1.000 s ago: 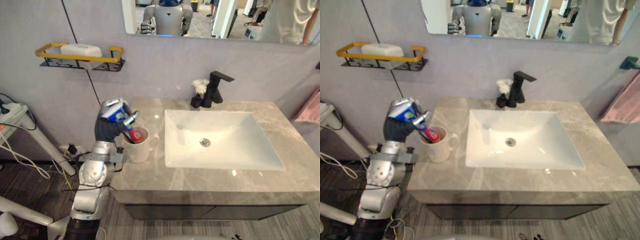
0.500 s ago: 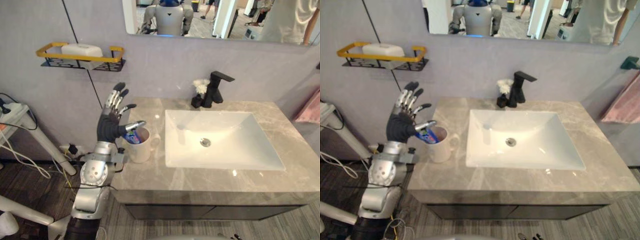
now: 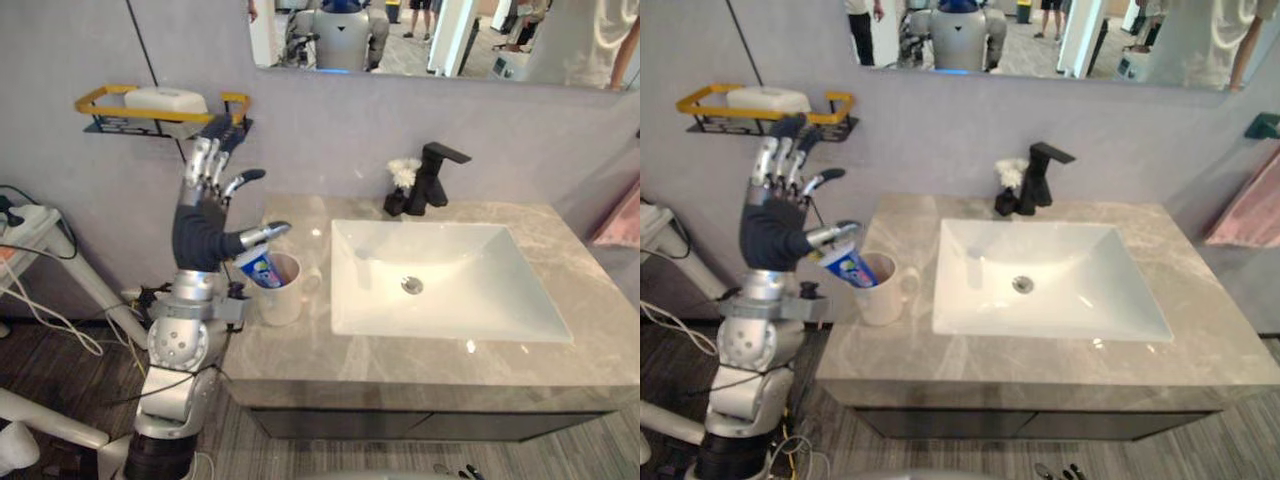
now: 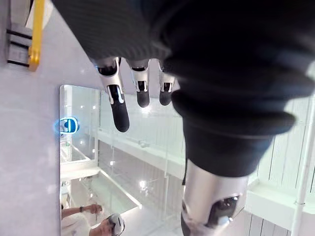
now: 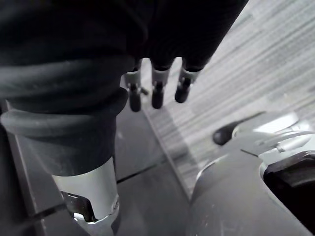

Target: Organize washtable

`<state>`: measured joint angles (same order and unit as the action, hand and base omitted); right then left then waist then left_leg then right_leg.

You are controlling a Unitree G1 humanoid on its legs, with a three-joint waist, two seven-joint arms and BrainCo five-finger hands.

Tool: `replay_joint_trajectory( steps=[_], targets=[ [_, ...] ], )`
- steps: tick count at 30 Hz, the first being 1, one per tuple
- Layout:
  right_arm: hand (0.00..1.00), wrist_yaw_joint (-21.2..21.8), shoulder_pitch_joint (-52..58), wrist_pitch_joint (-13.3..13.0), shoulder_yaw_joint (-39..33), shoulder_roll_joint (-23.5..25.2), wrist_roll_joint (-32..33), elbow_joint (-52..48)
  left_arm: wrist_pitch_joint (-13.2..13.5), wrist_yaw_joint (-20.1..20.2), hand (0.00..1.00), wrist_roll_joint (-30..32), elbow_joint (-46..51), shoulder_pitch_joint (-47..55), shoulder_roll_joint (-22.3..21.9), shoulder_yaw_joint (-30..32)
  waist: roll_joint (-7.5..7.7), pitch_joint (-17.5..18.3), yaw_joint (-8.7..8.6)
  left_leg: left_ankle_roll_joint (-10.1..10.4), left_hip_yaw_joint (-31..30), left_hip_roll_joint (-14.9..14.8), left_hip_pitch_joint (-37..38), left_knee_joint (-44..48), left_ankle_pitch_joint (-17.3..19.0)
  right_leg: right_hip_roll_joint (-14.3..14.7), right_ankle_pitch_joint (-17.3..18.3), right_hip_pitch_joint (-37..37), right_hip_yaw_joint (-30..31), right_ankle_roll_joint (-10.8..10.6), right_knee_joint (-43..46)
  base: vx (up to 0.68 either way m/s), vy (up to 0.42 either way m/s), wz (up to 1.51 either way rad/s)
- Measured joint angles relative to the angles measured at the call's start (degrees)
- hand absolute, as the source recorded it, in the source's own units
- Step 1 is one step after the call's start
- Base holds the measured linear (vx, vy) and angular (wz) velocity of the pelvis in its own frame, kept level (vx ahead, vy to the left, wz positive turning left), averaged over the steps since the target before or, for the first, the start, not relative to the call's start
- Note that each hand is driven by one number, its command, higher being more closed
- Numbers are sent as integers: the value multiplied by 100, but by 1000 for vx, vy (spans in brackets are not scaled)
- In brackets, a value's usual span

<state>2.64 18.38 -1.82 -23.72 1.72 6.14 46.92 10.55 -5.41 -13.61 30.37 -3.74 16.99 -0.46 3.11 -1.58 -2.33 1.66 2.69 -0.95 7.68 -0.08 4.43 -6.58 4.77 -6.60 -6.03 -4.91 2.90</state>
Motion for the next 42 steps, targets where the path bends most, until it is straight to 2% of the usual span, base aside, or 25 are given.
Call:
replay_joint_trajectory(
  steps=[6, 10, 16, 21, 22, 24, 34, 42],
  targets=[
    [0, -1, -135, 0, -5, -1, 12, -4, 230, -243, 0, -51, 486, 321, -288, 1010, -49, -80, 14, -1, -45, 2, 11, -89, -19, 2, 0, -14, -42, 1, -59, -7, -11, 3],
    [0, -7, -169, 21, -15, 0, 38, -6, 259, -351, 0, -351, 517, 815, -563, 1410, -24, -110, 37, -2, -90, 6, -7, -133, -30, 1, 1, -13, -96, 1, -102, 27, -15, 6],
    [0, -9, -166, 66, -14, 14, 78, -7, 215, -324, 0, -614, 454, 1592, -1056, 1436, -28, -116, 163, -3, -114, 3, -8, -196, -30, 2, 23, -13, -142, 37, -105, 17, -10, 3],
    [0, -10, -171, 69, 0, 38, 123, -59, 92, -69, 0, -726, 59, 2197, -1365, 1220, -2, -134, 211, -3, -128, -4, -9, -214, -29, -7, 39, -16, -163, 42, -103, -5, -15, 1],
    [0, -10, -167, 70, 5, 47, 124, -66, 42, -3, 100, -728, -48, 2315, -1435, 1124, 15, -143, 240, -3, -129, -7, -8, -218, -29, -12, 44, -16, -165, 34, -101, 0, 0, 0],
    [0, -11, -157, 72, 14, 57, 124, -71, -37, 52, 100, -732, -186, 2429, -1529, 1003, 36, -153, 308, -4, -130, -7, -6, -226, -29, -30, 58, -15, -171, 13, -93, 0, 0, 0],
    [0, -13, -110, 75, 240, 180, 227, -378, -198, 526, 100, -933, -557, 2922, -1688, 537, 71, -142, 339, -4, -104, -8, -2, -231, -25, -89, 58, -16, -204, 9, -51, 1, -2, 1],
    [0, -15, -88, 75, 432, 196, 227, -463, -330, 665, 100, -948, -833, 3151, -1693, 230, 80, -128, 382, -26, -39, -6, -6, -186, 67, -122, 91, -19, -199, -43, 13, -17, -12, -1]
  ],
)
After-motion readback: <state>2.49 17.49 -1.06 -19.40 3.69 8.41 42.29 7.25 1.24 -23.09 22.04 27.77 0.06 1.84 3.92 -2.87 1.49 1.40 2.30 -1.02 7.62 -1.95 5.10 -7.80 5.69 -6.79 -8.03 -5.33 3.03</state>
